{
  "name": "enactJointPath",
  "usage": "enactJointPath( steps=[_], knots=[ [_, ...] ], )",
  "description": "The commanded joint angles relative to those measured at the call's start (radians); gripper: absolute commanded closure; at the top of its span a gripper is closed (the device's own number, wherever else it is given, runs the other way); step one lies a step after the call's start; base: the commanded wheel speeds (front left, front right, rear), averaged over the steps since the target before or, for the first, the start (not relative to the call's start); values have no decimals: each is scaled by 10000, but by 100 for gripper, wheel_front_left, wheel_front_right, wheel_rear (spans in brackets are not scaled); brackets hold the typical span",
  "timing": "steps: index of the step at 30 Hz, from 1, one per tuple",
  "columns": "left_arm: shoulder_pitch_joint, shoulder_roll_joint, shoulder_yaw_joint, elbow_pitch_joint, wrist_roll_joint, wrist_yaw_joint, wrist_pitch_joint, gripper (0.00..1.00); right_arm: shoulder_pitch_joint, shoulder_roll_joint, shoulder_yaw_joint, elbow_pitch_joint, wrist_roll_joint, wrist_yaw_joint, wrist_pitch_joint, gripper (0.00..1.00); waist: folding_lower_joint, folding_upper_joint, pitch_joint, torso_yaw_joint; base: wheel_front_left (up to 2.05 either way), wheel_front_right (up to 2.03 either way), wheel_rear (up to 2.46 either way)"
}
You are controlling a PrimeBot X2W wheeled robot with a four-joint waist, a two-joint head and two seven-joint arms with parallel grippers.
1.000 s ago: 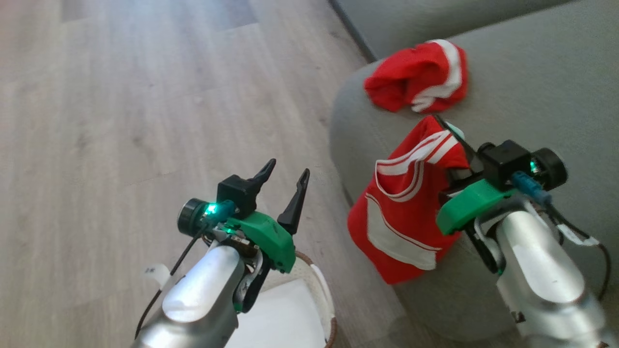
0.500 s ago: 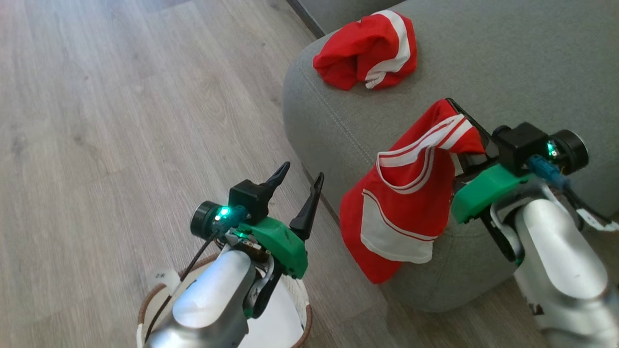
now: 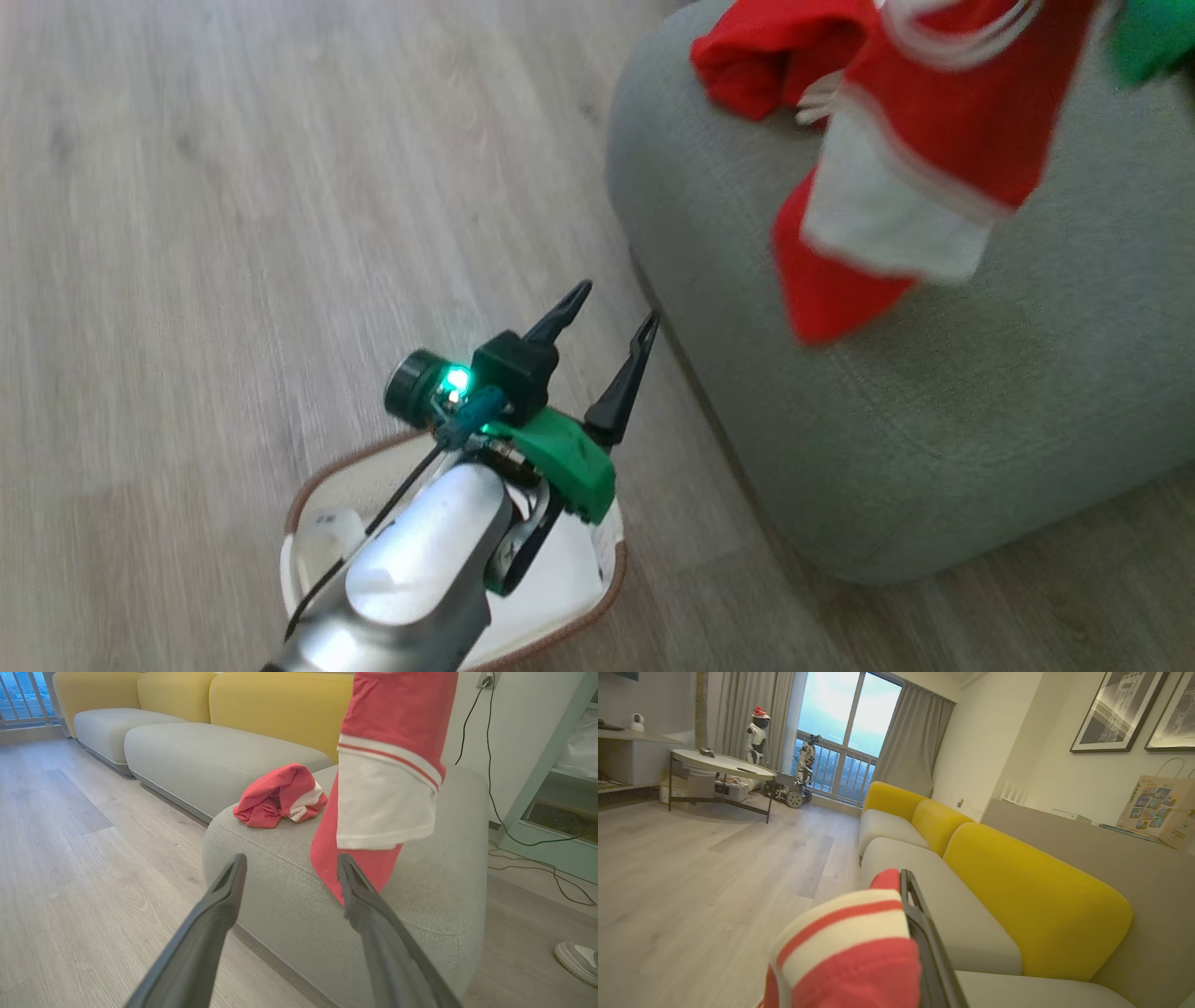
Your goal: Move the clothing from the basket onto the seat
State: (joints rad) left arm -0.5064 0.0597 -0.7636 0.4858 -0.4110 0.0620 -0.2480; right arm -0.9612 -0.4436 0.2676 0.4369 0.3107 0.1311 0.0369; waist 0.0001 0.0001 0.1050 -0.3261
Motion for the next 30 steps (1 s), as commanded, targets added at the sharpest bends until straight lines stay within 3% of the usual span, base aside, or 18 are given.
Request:
enactJointPath(
  steps=[1,9,15,22,30],
  knots=[
    [-709,141,246,-448,145,61,-116,0,-881,-389,-141,-3,34,-4,155,100,-1,-1,744,588,0,0,0],
    [-1335,362,56,-1167,576,180,119,0,-3647,-1601,-1114,1313,-617,-4,521,100,-1,-1,2399,1630,0,0,0],
    [-1771,514,-91,-1923,867,243,380,0,-4422,-2207,-1941,2636,-1499,-4,363,100,-1,-1,3567,2573,0,0,0],
    [-1917,671,-172,-2459,1010,355,554,0,-3903,-1835,-2838,4549,-2333,-4,86,100,-1,-1,4467,3191,0,0,0],
    [-1898,797,-248,-2711,1043,412,593,0,-3142,-1272,-2364,5814,-2499,-4,89,100,-1,-1,4792,3344,0,0,0]
  ],
)
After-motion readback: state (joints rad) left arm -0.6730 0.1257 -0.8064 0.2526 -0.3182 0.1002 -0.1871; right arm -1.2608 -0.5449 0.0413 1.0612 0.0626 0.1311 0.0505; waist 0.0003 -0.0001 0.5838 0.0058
